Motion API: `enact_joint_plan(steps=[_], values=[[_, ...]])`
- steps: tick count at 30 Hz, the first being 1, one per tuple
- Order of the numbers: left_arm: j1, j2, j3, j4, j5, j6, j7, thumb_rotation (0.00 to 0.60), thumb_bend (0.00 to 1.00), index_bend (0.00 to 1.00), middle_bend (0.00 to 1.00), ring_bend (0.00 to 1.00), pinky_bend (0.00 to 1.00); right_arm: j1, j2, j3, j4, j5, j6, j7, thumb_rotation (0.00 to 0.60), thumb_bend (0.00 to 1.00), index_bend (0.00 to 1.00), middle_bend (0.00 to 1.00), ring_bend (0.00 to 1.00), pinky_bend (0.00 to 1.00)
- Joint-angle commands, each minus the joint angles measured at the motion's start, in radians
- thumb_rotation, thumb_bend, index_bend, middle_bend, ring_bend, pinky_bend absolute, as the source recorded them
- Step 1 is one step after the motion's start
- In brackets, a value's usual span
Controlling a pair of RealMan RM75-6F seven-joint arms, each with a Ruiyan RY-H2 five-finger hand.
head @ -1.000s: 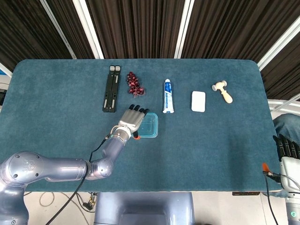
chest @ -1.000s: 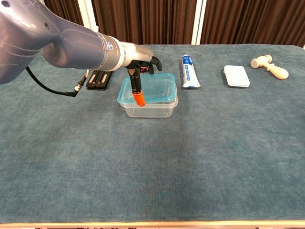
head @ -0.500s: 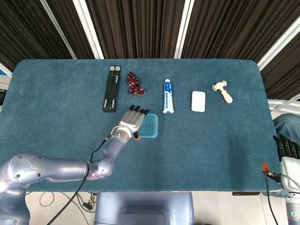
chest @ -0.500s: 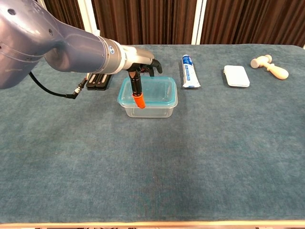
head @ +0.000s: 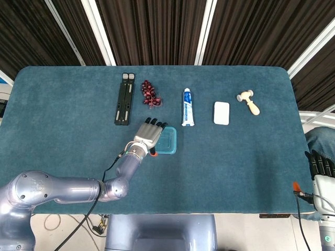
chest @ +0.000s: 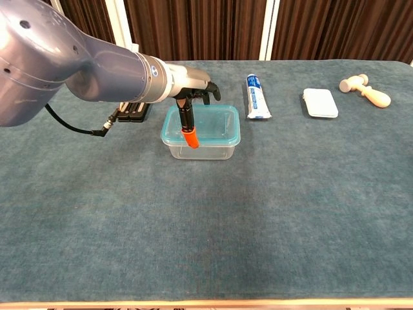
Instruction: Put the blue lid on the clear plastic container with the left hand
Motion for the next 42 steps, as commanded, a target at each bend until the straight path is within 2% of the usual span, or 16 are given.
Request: enact_joint_plan(steps=[1, 31, 42], values=[[0.003, -0.004, -0.004, 0.002, 0.004, 0.001, -0.002, 0.6, 0.3, 0.1, 0.31, 0.0, 0.0, 0.0, 0.0, 0.0, 0.0, 0.0, 0.0, 0.0, 0.6, 0.36, 0.0, 0.0, 0.0, 0.0], [0.031, -0.021, -0.02, 0.018, 0.035, 0.001, 0.009, 0.6, 0.28, 0.1, 0.29, 0.0, 0.0, 0.0, -0.001, 0.0, 0.001, -0.002, 0.002, 0.001, 0.6, 0.36, 0.0, 0.0, 0.0, 0.0], [0.034, -0.022, -0.021, 0.025, 0.036, -0.008, 0.012, 0.6, 0.27, 0.1, 0.25, 0.0, 0.0, -0.001, -0.001, 0.0, 0.001, -0.002, 0.002, 0.001, 0.6, 0.36, 0.0, 0.0, 0.0, 0.0]])
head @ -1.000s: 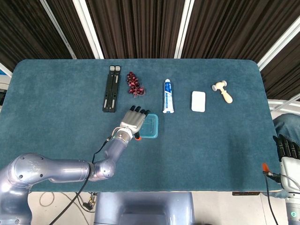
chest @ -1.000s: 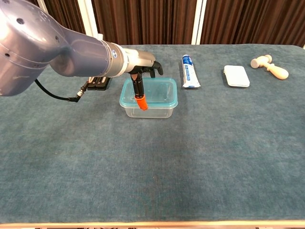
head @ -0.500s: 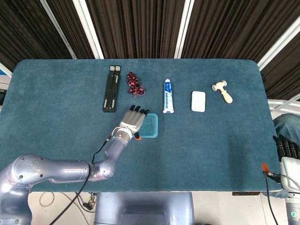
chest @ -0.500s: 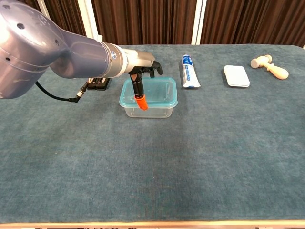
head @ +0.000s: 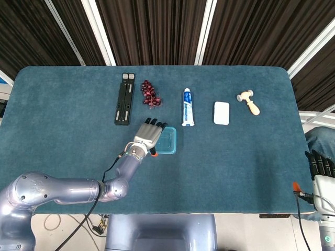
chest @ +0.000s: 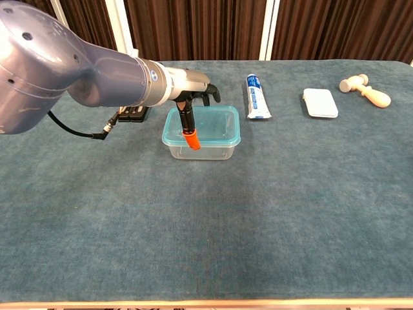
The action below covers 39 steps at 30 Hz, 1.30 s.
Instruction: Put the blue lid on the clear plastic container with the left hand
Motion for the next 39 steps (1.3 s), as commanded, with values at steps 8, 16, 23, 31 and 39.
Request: enact_joint_plan(steps=[8, 16, 23, 31, 39], values=[[0.001, 0.0, 0.0, -0.001, 0.009, 0.004, 0.004, 0.6, 0.25, 0.1, 0.19, 0.0, 0.0, 0.0, 0.0, 0.0, 0.0, 0.0, -0.001, 0.0, 0.6, 0.36, 0.0, 0.0, 0.0, 0.0], [0.002, 0.006, 0.0, -0.011, 0.016, 0.013, 0.01, 0.6, 0.22, 0.09, 0.17, 0.0, 0.0, 0.0, 0.001, 0.0, -0.001, 0.0, 0.0, -0.002, 0.6, 0.36, 0.0, 0.0, 0.0, 0.0], [0.0, 0.008, 0.002, -0.012, 0.007, 0.008, 0.02, 0.6, 0.19, 0.09, 0.15, 0.0, 0.0, 0.0, 0.001, 0.0, -0.002, 0.002, -0.002, -0.003, 0.6, 0.36, 0.0, 0.0, 0.0, 0.0], [-0.006, 0.008, 0.015, -0.013, 0.01, 0.016, 0.043, 0.6, 0.13, 0.05, 0.07, 0.0, 0.0, 0.0, 0.002, 0.0, -0.003, 0.003, -0.001, -0.005, 0.6, 0.36, 0.0, 0.0, 0.0, 0.0], [-0.013, 0.02, 0.024, -0.032, 0.009, 0.027, 0.071, 0.6, 0.08, 0.04, 0.02, 0.0, 0.0, 0.0, 0.001, 0.0, -0.002, 0.001, 0.0, -0.006, 0.6, 0.36, 0.0, 0.0, 0.0, 0.0]])
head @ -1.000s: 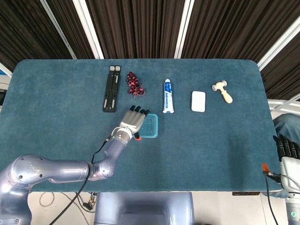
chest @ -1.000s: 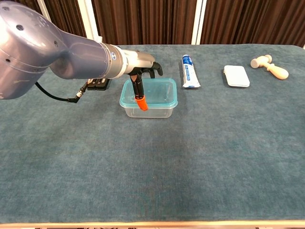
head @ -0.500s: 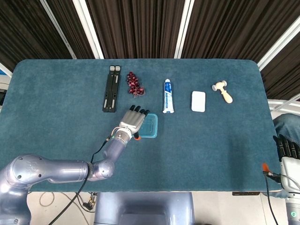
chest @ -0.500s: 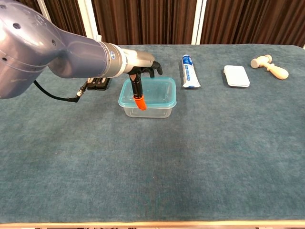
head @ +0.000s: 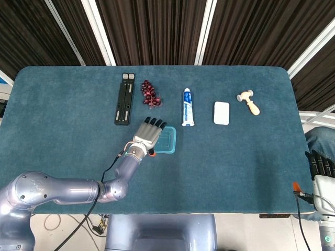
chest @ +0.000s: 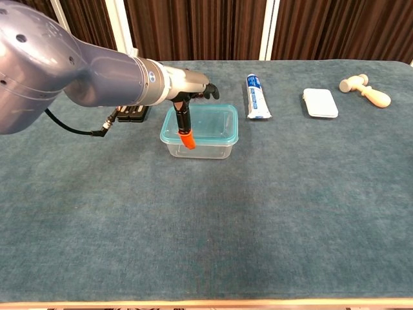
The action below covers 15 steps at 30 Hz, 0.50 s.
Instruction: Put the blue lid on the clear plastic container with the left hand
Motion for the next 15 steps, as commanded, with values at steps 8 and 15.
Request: enact_joint_plan(steps=[8, 15], values=[[-0.008, 0.045, -0.005, -0.066, 0.003, 0.024, 0.022, 0.6, 0.08, 0.03, 0.02, 0.0, 0.0, 0.0, -0.001, -0.001, 0.001, -0.001, 0.0, -0.004, 0.6, 0.36, 0.0, 0.0, 0.0, 0.0], [-0.022, 0.065, -0.036, -0.077, 0.057, 0.03, 0.013, 0.6, 0.09, 0.03, 0.06, 0.0, 0.0, -0.001, -0.004, 0.003, 0.002, 0.001, 0.006, -0.002, 0.6, 0.36, 0.0, 0.0, 0.0, 0.0]])
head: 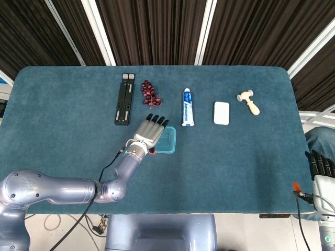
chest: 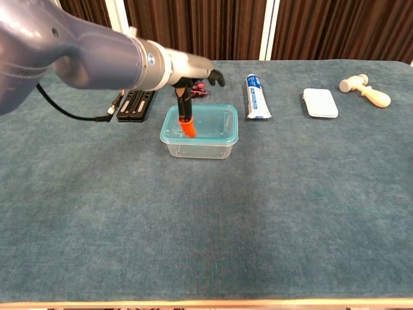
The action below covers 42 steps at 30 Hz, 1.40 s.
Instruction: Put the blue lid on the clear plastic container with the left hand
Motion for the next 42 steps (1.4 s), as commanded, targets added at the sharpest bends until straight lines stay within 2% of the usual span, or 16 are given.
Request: enact_joint_plan(steps=[1, 5, 7, 10, 17, 21, 31, 38, 42], values=[[-0.01, 0.005, -0.013, 0.012, 0.044, -0.008, -0.005, 0.6, 0.1, 0.03, 0.07, 0.0, 0.0, 0.0, -0.003, 0.003, 0.002, -0.001, 0.004, 0.005, 0.6, 0.36, 0.0, 0.0, 0.0, 0.0], [-0.019, 0.001, -0.023, 0.049, 0.08, -0.051, -0.02, 0.6, 0.19, 0.1, 0.16, 0.0, 0.0, -0.001, -0.004, 0.006, 0.002, 0.007, 0.003, 0.005, 0.6, 0.36, 0.0, 0.0, 0.0, 0.0], [-0.017, -0.011, -0.036, 0.082, 0.105, -0.083, -0.051, 0.6, 0.27, 0.17, 0.23, 0.0, 0.0, -0.001, -0.003, 0.007, 0.002, 0.01, 0.003, 0.004, 0.6, 0.36, 0.0, 0.0, 0.0, 0.0], [-0.009, -0.039, -0.051, 0.132, 0.159, -0.112, -0.105, 0.6, 0.32, 0.28, 0.3, 0.0, 0.0, -0.002, -0.003, 0.007, 0.0, 0.011, 0.004, 0.006, 0.6, 0.36, 0.0, 0.0, 0.0, 0.0], [0.011, -0.096, -0.051, 0.215, 0.268, -0.116, -0.179, 0.6, 0.41, 0.48, 0.38, 0.0, 0.0, -0.003, -0.003, 0.008, -0.002, 0.014, 0.003, 0.006, 0.6, 0.36, 0.0, 0.0, 0.0, 0.0], [0.021, -0.121, -0.051, 0.248, 0.295, -0.113, -0.204, 0.6, 0.47, 0.52, 0.43, 0.01, 0.0, -0.003, -0.002, 0.008, -0.003, 0.014, 0.004, 0.007, 0.6, 0.36, 0.0, 0.0, 0.0, 0.0], [0.017, -0.165, -0.058, 0.296, 0.269, -0.109, -0.204, 0.6, 0.51, 0.59, 0.52, 0.08, 0.01, -0.004, 0.0, 0.009, -0.008, 0.019, 0.001, 0.012, 0.6, 0.36, 0.0, 0.0, 0.0, 0.0], [0.019, -0.199, -0.064, 0.349, 0.284, -0.111, -0.21, 0.6, 0.53, 0.59, 0.54, 0.1, 0.01, -0.004, 0.001, 0.009, -0.009, 0.022, -0.003, 0.013, 0.6, 0.36, 0.0, 0.0, 0.0, 0.0], [0.017, -0.217, -0.05, 0.392, 0.307, -0.1, -0.188, 0.6, 0.55, 0.59, 0.56, 0.13, 0.01, -0.004, 0.001, 0.009, -0.01, 0.025, -0.004, 0.012, 0.6, 0.36, 0.0, 0.0, 0.0, 0.0]])
